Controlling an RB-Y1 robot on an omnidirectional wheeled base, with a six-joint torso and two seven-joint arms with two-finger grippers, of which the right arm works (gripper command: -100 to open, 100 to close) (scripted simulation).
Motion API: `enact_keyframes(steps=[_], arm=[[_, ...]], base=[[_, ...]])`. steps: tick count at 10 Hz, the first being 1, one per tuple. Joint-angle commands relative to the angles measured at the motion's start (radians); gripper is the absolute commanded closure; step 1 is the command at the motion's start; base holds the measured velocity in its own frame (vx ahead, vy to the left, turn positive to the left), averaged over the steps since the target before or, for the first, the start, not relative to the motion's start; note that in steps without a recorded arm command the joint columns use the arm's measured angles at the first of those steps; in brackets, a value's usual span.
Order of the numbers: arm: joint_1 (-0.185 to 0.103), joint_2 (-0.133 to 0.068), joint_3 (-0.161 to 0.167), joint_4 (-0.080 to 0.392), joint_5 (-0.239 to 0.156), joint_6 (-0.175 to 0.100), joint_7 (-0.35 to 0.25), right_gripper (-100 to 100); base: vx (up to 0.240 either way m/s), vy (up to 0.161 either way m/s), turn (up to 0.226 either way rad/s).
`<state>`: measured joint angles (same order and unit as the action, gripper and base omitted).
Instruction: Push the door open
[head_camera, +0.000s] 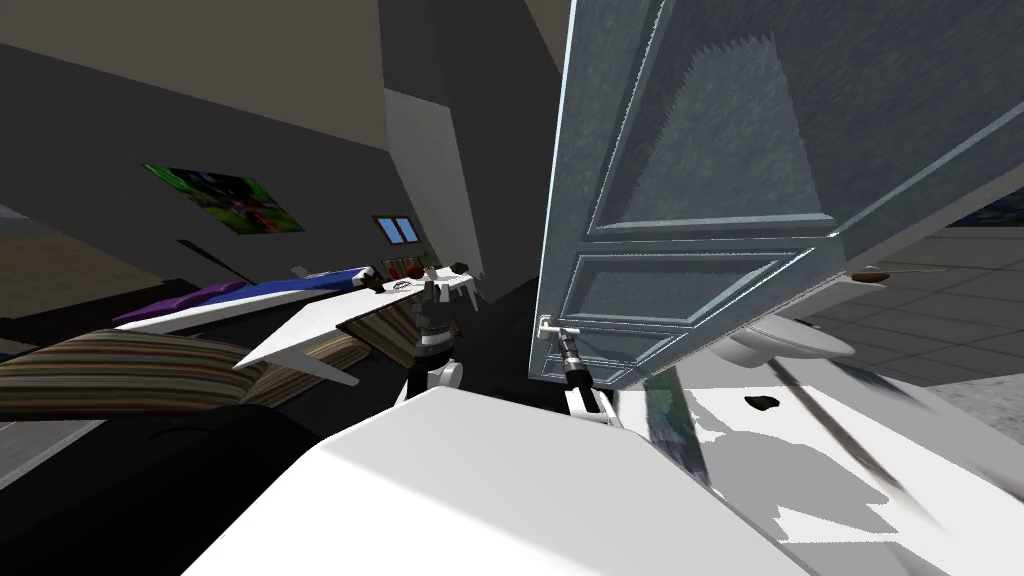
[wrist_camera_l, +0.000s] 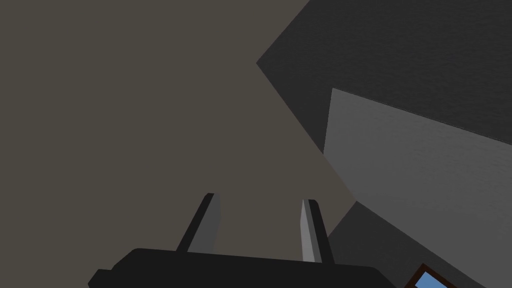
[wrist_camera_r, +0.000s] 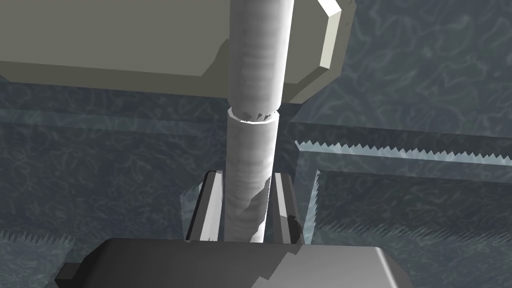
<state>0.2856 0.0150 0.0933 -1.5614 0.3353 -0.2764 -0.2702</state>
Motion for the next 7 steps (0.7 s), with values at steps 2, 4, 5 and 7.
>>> enact_keyframes(steps=[2, 4, 5, 7], arm=[[-0.002, 0.014, -0.012, 0.002, -0.003, -0.001, 0.002, 100], [-0.004, -0.018, -0.043, 0.000, -0.012, -0.002, 0.003, 100], [-0.004, -0.025, -0.053, -0.001, -0.015, -0.003, 0.003, 100], [-0.004, -0.033, -0.075, -0.001, -0.022, -0.003, 0.004, 100]], base=[[0.101, 0.079, -0.059], [0.159, 0.094, -0.068], [0.169, 0.102, -0.076], [0.183, 0.107, -0.087]])
